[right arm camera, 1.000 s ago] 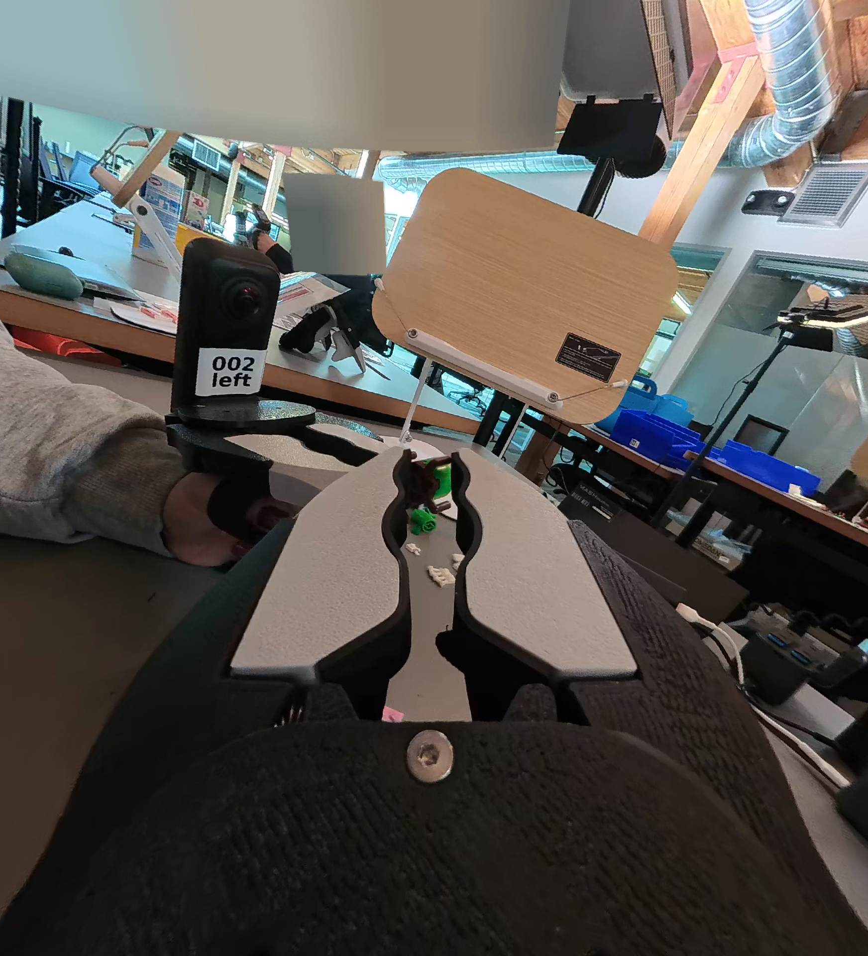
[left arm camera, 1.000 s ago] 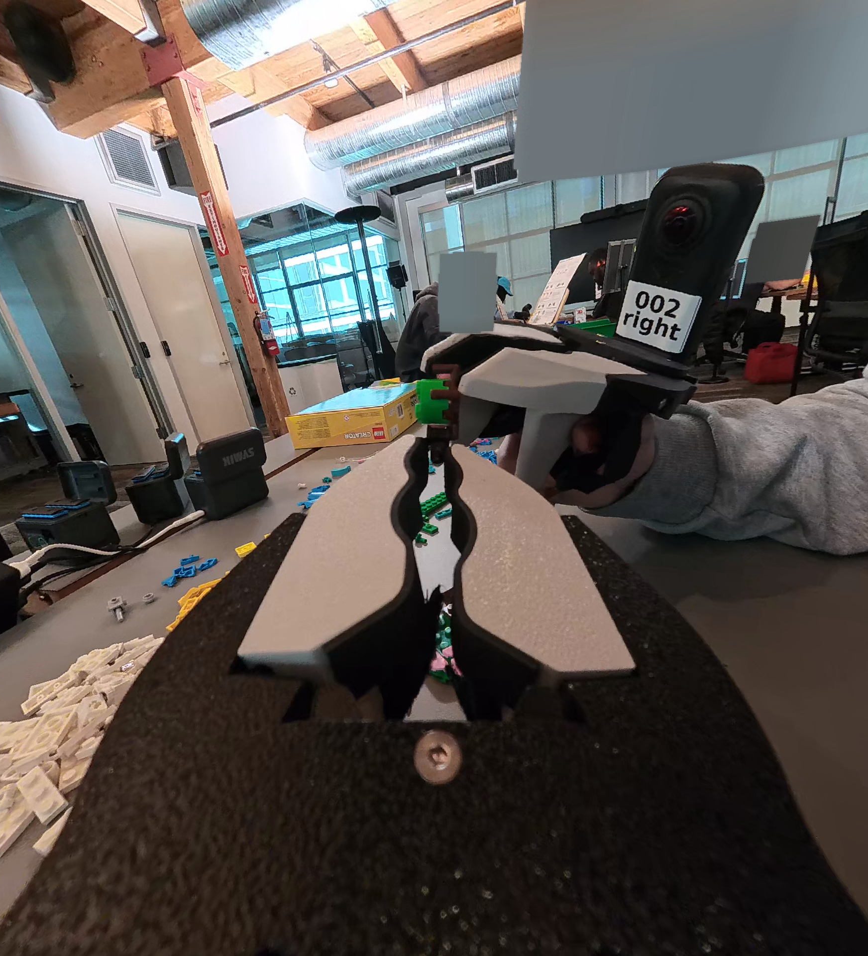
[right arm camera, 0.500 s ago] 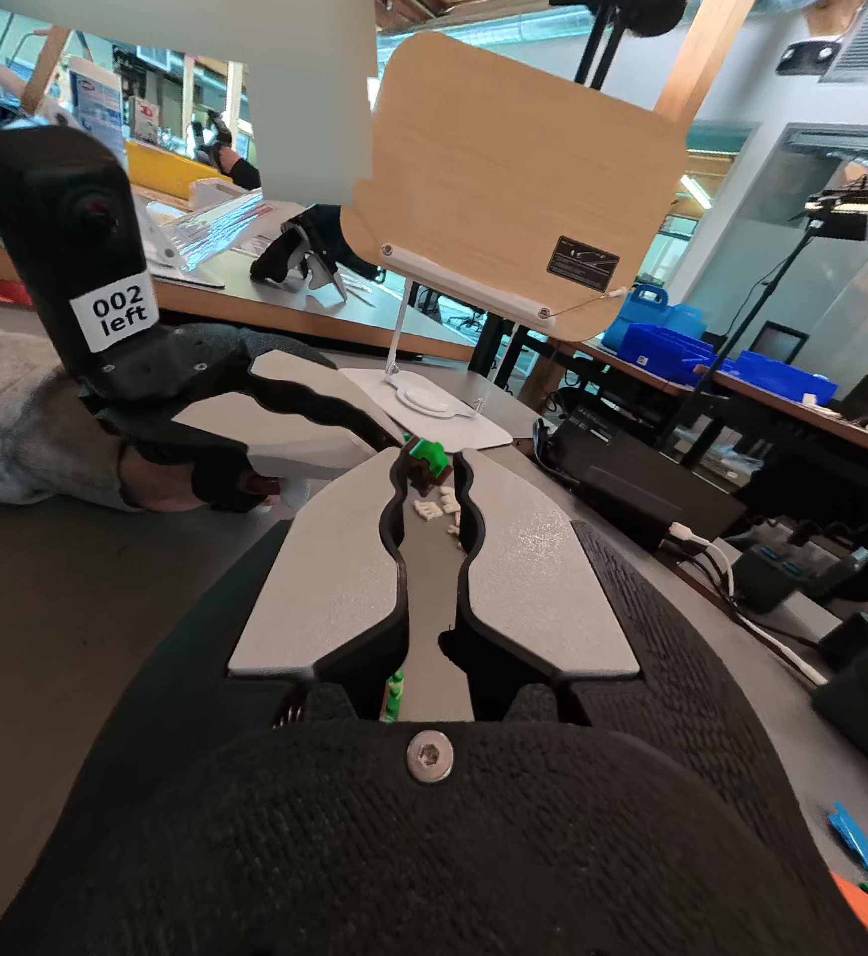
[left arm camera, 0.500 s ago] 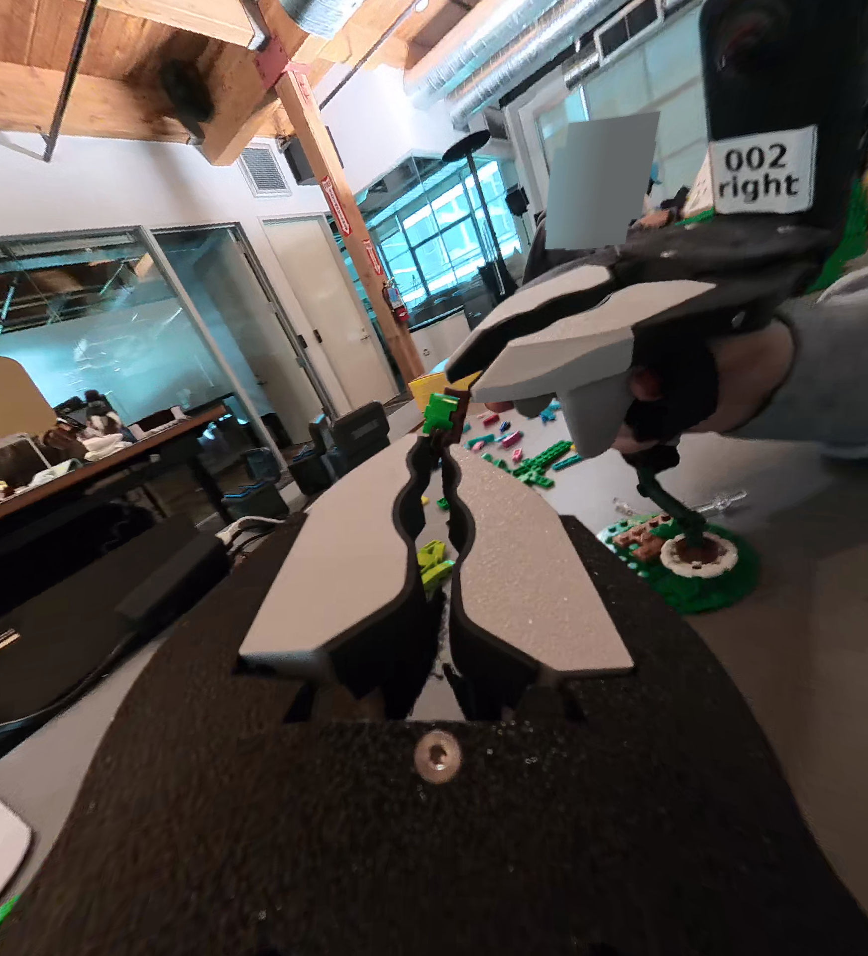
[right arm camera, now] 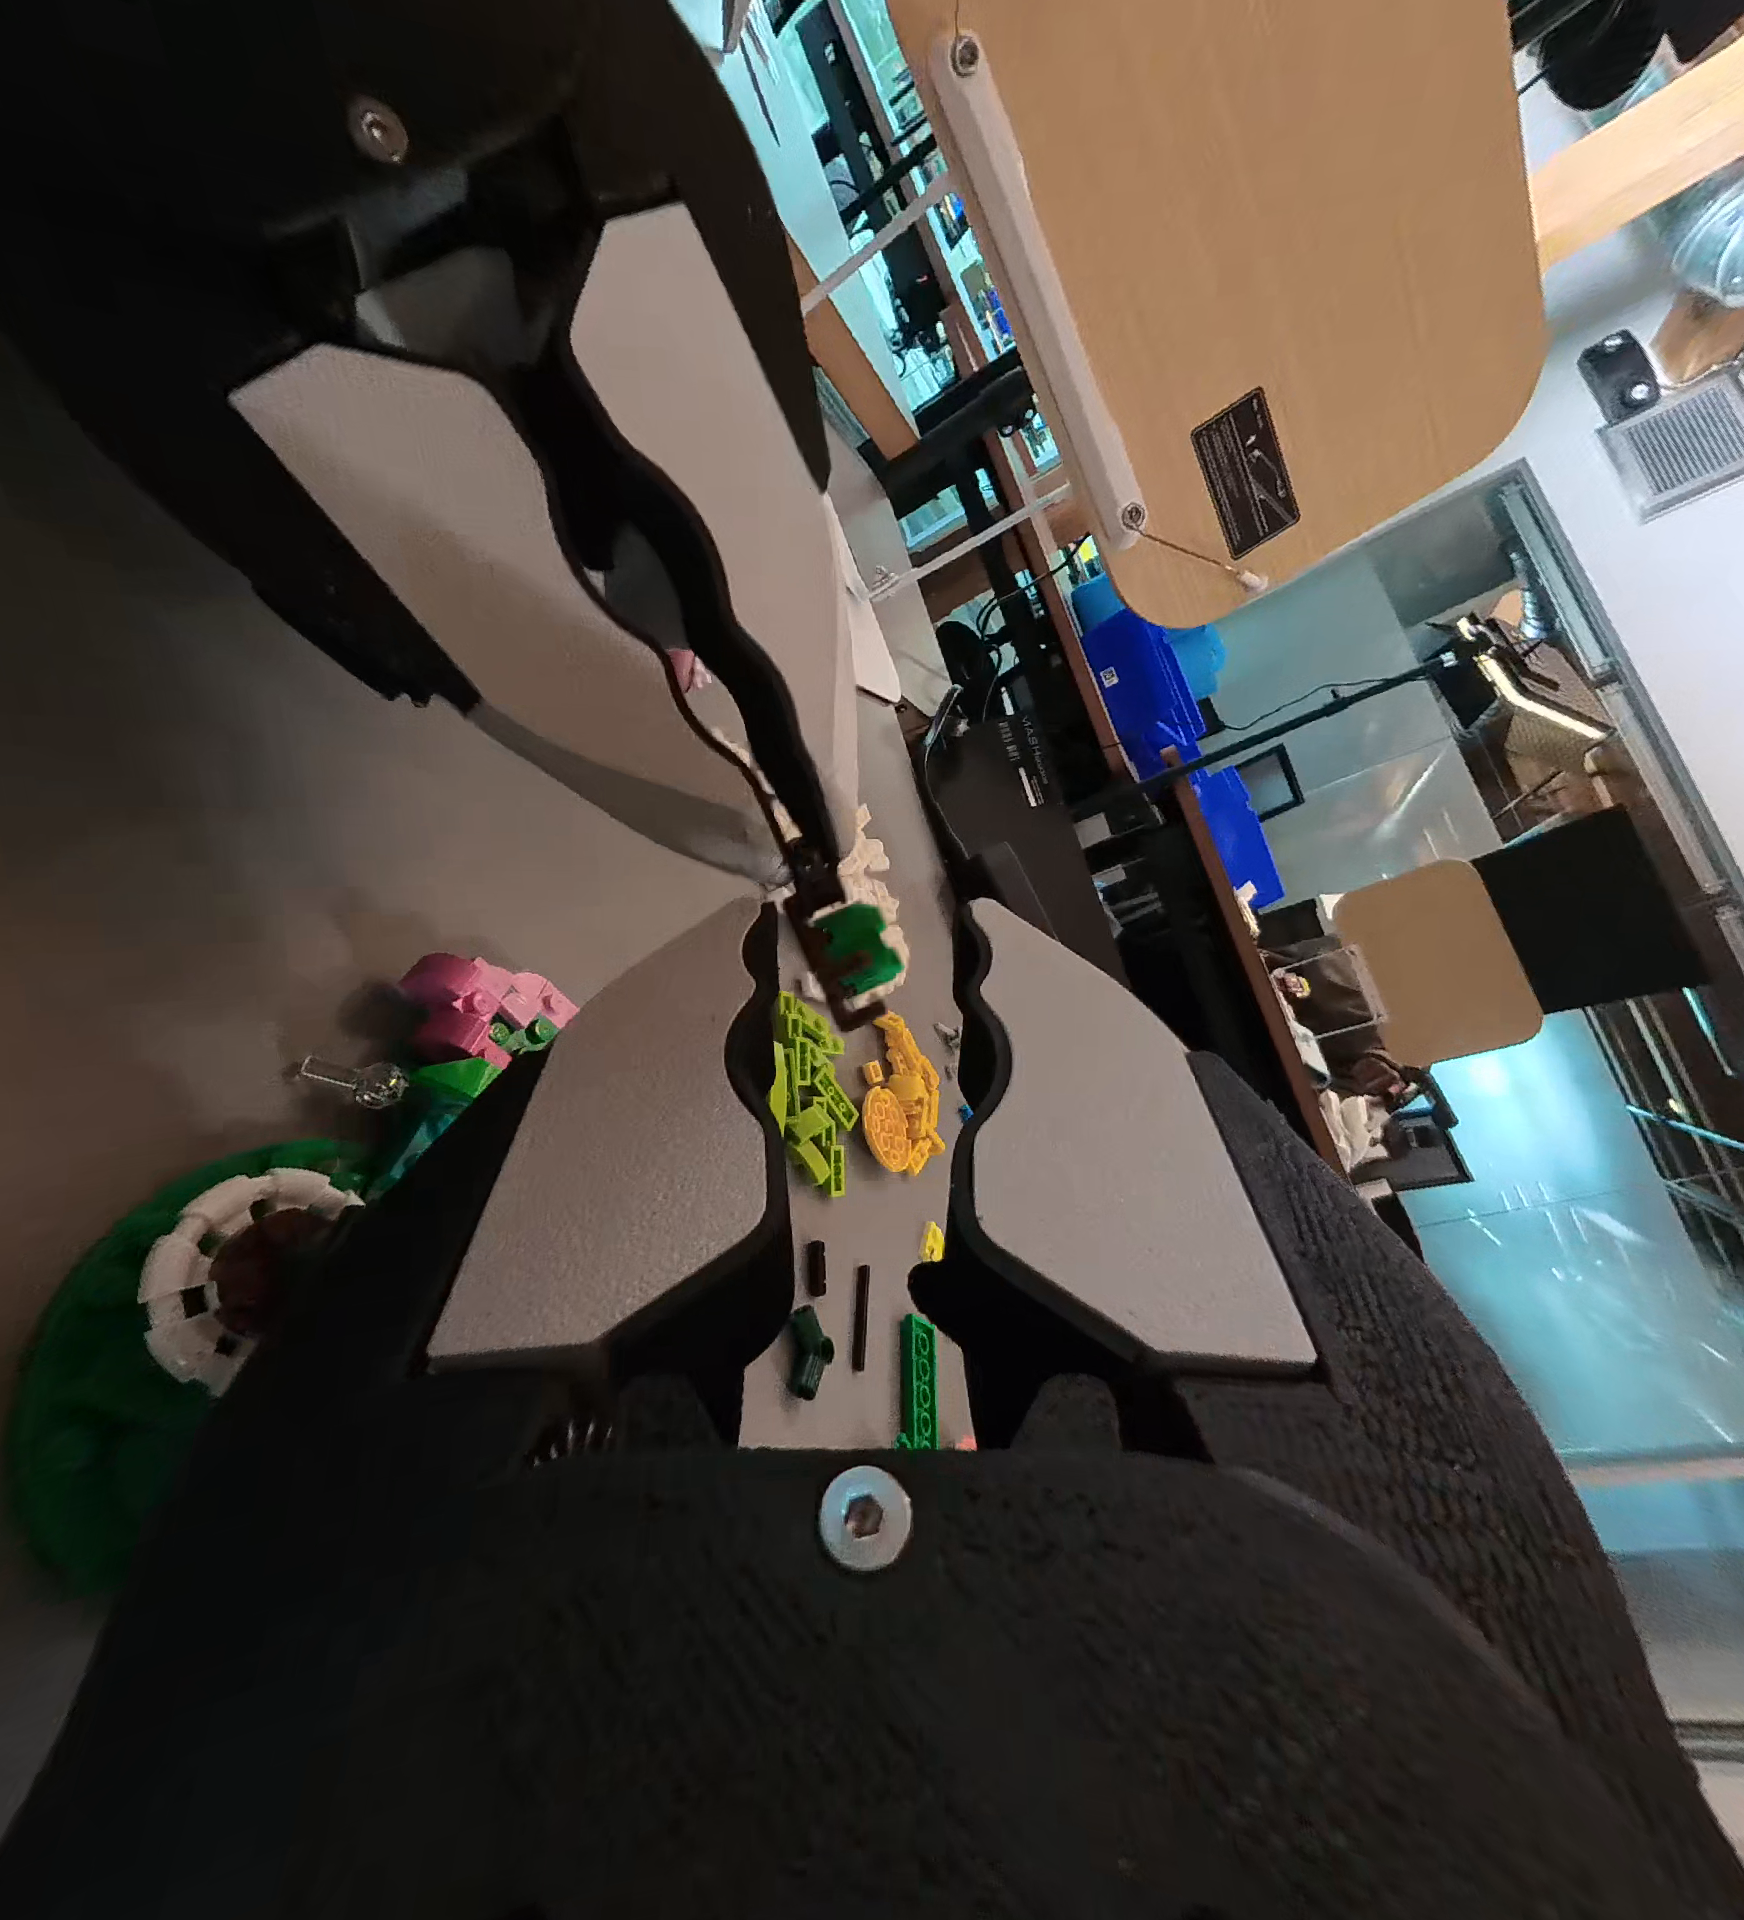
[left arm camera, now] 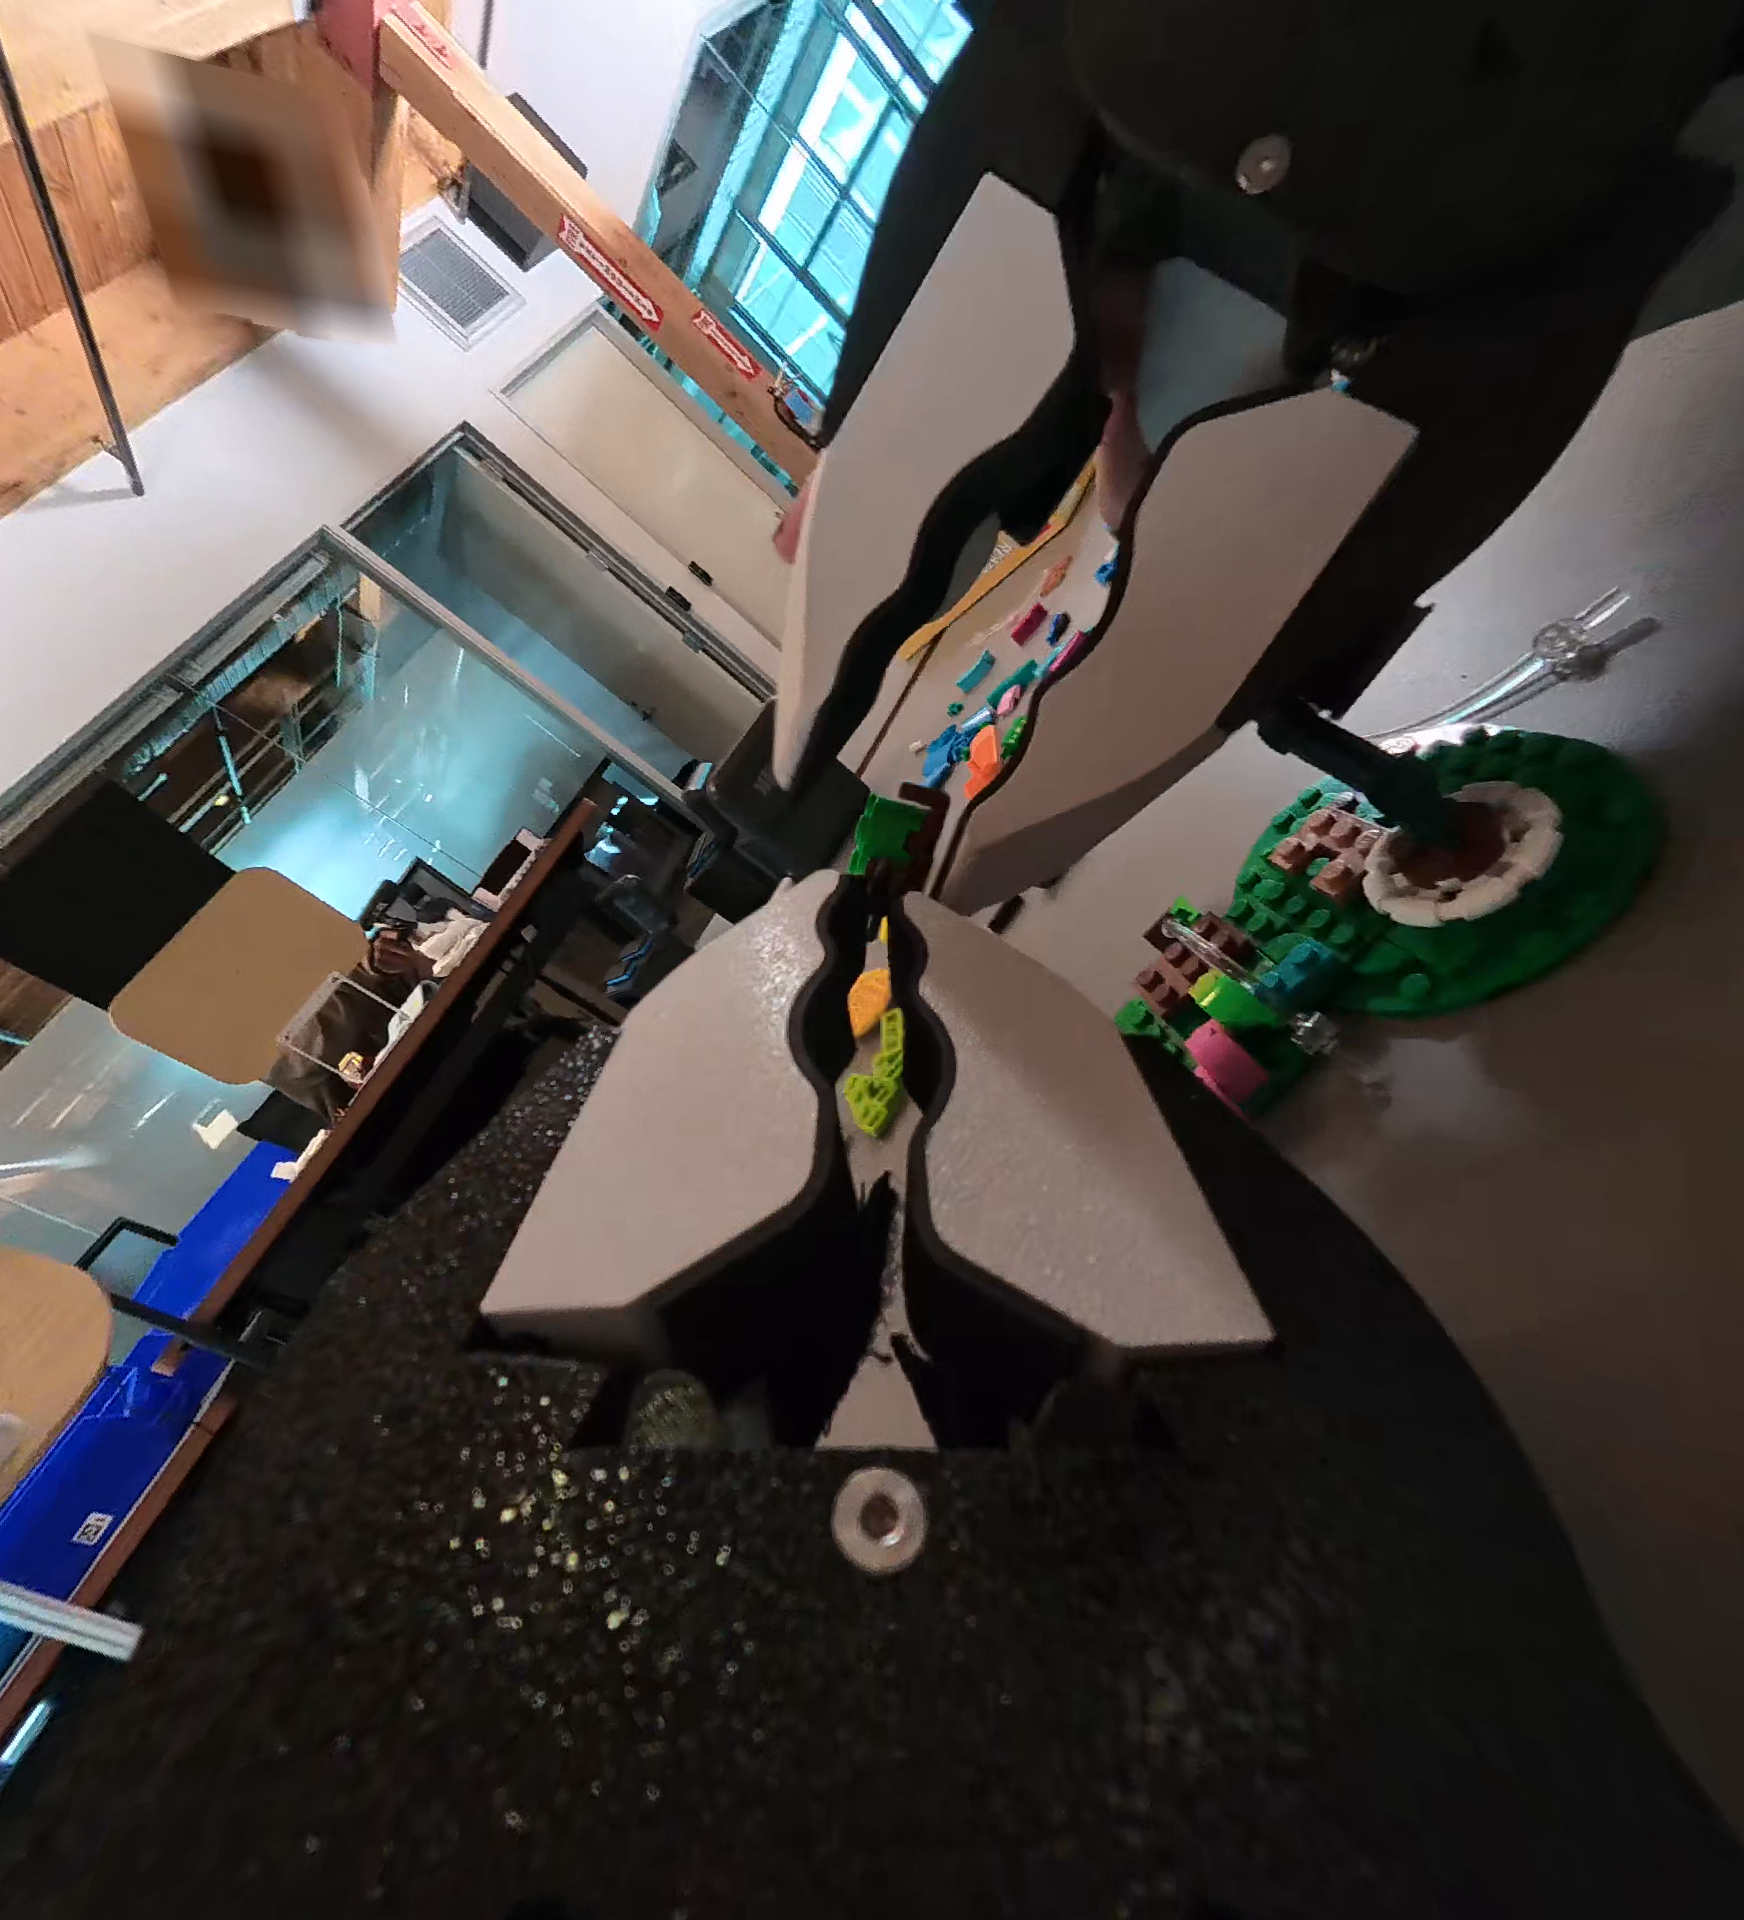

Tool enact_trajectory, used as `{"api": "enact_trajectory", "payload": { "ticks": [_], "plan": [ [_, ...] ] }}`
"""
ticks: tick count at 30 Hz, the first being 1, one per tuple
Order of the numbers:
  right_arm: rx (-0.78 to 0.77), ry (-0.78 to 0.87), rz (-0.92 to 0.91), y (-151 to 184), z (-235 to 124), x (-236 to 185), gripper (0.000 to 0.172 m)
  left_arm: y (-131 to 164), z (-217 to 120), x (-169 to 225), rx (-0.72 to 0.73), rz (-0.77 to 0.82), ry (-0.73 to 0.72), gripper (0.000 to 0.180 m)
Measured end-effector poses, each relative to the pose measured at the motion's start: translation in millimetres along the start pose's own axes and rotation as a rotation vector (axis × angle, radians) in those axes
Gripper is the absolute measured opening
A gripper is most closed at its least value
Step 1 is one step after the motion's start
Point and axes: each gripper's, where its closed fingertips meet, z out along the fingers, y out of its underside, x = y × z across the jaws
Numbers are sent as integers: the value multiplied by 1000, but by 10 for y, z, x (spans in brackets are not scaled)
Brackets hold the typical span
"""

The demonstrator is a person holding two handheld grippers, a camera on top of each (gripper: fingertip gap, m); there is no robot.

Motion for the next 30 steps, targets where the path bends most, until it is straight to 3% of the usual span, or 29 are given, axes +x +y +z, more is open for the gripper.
{"api": "enact_trajectory", "payload": {
  "ticks": [6, 14, 17, 20, 22, 30],
  "plan": [
    [31, 59, -33, -101, -44, 88, 27, -112, -55, -93, 54, 52, -77, 5],
    [-53, 167, -296, -78, -23, 127, 19, -170, -81, -100, 91, 58, -88, 5],
    [-68, 218, -368, -98, -30, 179, 19, -209, -98, -147, 133, -91, -76, 10],
    [-88, 258, -438, -77, -59, 246, 19, -204, -94, -189, 140, -220, -56, 42],
    [-81, 278, -470, -92, -76, 268, 19, -202, -70, -119, 141, -271, 3, 52],
    [-25, 330, -511, -243, -82, 252, 18, -235, -122, -167, 233, -490, 86, 27]
  ]
}}
